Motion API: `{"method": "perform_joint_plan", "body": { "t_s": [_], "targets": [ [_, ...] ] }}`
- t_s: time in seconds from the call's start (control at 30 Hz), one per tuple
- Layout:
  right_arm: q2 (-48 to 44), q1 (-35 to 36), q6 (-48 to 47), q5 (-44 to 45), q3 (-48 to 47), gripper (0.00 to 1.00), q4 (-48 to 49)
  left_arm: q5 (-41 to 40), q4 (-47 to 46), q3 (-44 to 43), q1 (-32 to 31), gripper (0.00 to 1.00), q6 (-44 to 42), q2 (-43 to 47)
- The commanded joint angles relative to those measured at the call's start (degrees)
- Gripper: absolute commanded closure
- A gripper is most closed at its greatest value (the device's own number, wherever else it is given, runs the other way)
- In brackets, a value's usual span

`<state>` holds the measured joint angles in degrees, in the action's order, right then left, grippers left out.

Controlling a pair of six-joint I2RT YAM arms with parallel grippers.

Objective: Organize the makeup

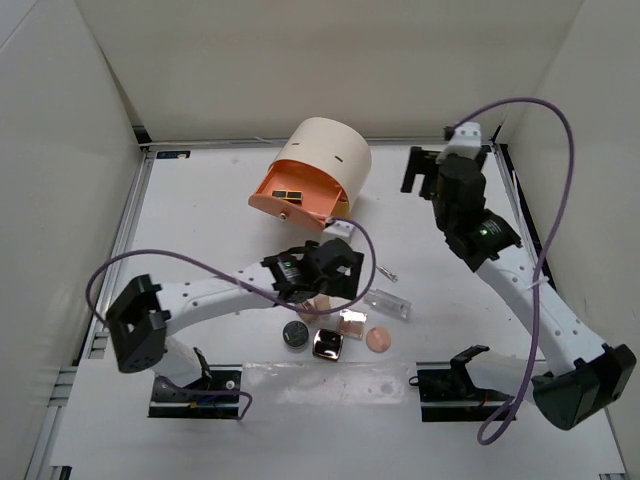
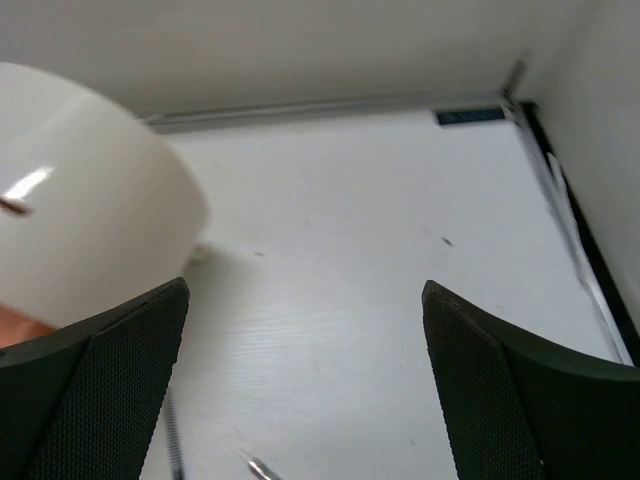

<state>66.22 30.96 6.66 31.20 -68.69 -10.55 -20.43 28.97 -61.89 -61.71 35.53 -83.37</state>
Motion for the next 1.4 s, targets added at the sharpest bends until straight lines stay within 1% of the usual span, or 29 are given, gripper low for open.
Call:
{"method": "perform_joint_plan", "body": {
  "t_s": [0.0,0.03,0.07,0.13,0.17,0.2,0.23,0.27,0.3,0.37,0.5,0.67,0.77,0.83,0.9,0.93,1.0,1.03,1.1,1.13,1.2,1.23,1.33,1.37],
  "targets": [
    [-4.7,-5.4,9.0,12.0,3.1,0.01,-8.1,-5.4,-1.6,-7.7,-3.8,0.12,2.7,-6.6],
    [-5.7,-6.3,10.6,12.0,3.3,0.01,-9.0,-7.6,-0.5,-12.2,-4.5,0.13,3.5,-9.2],
    [-6.4,-7.4,11.4,12.0,3.7,0.01,-10.2,-9.1,4.0,-14.8,-4.7,0.14,6.9,-14.3],
    [-8.5,-9.7,12.7,11.7,5.2,0.01,-11.8,-11.7,9.1,-19.8,-4.5,0.14,11.1,-19.1],
    [-9.3,-10.6,13.0,11.0,5.8,0.01,-11.5,-13.0,10.7,-23.7,-4.1,0.17,14.1,-21.0],
    [-10.0,-10.9,13.4,10.3,6.6,0.01,-11.9,-12.4,11.1,-25.0,-3.7,0.18,14.4,-24.3],
    [-10.8,-12.0,13.7,9.2,7.0,0.01,-12.3,-11.6,10.8,-26.0,-3.2,0.2,14.8,-25.8],
    [-11.1,-12.4,14.4,7.8,7.2,0.01,-12.5,-9.9,9.7,-27.4,-2.6,0.25,15.3,-27.0],
    [-11.7,-12.7,14.3,7.1,7.3,0.01,-12.7,-9.6,8.7,-27.9,-2.3,0.27,15.8,-28.8],
    [-12.4,-13.7,14.3,6.2,7.7,0.01,-13.0,-10.2,9.5,-29.9,-1.7,0.27,18.2,-30.5],
    [-12.8,-14.4,13.7,5.9,8.1,0.01,-14.5,-12.4,11.3,-29.3,-1.3,0.26,21.7,-31.8],
    [-13.5,-14.4,13.4,5.0,9.3,0.01,-13.9,-14.6,13.6,-29.3,0.8,0.27,26.4,-35.4],
    [-13.8,-14.8,13.2,5.0,9.5,0.01,-13.7,-15.4,12.0,-28.5,1.2,0.3,27.0,-36.5],
    [-14.0,-14.8,13.0,5.0,9.6,0.01,-13.7,-15.5,12.9,-28.2,1.8,0.31,28.8,-36.9],
    [-14.2,-14.5,12.6,5.2,10.1,0.01,-13.6,-14.8,11.1,-26.5,2.4,0.33,28.5,-37.2],
    [-14.4,-14.6,12.7,5.2,10.1,0.01,-13.4,-14.4,10.2,-26.0,2.5,0.36,27.9,-37.2],
    [-14.4,-14.6,12.5,5.8,10.2,0.01,-13.5,-14.1,9.2,-26.0,2.7,0.39,27.8,-38.1],
    [-14.4,-14.4,12.7,5.7,10.3,0.01,-13.4,-14.1,9.8,-26.3,2.7,0.44,28.1,-38.3],
    [-14.4,-14.4,12.7,5.7,10.5,0.01,-13.4,-13.8,10.1,-26.8,2.7,0.51,27.8,-39.3],
    [-14.5,-14.6,12.7,6.2,10.7,0.01,-13.3,-13.2,10.2,-26.7,2.7,0.58,27.9,-39.3],
    [-14.7,-14.8,12.7,6.4,10.7,0.01,-13.4,-12.4,9.7,-26.4,2.7,0.64,27.8,-40.0],
    [-14.5,-14.6,12.7,6.8,10.7,0.01,-13.2,-12.1,9.7,-26.3,2.7,0.71,27.8,-40.0],
    [-14.9,-14.8,12.7,7.1,10.7,0.01,-13.0,-10.9,9.0,-26.2,2.7,0.79,26.9,-40.6],
    [-14.5,-14.4,12.3,7.3,10.9,0.01,-13.0,-10.7,9.3,-26.4,2.7,0.88,26.7,-40.7]
  ]
}}
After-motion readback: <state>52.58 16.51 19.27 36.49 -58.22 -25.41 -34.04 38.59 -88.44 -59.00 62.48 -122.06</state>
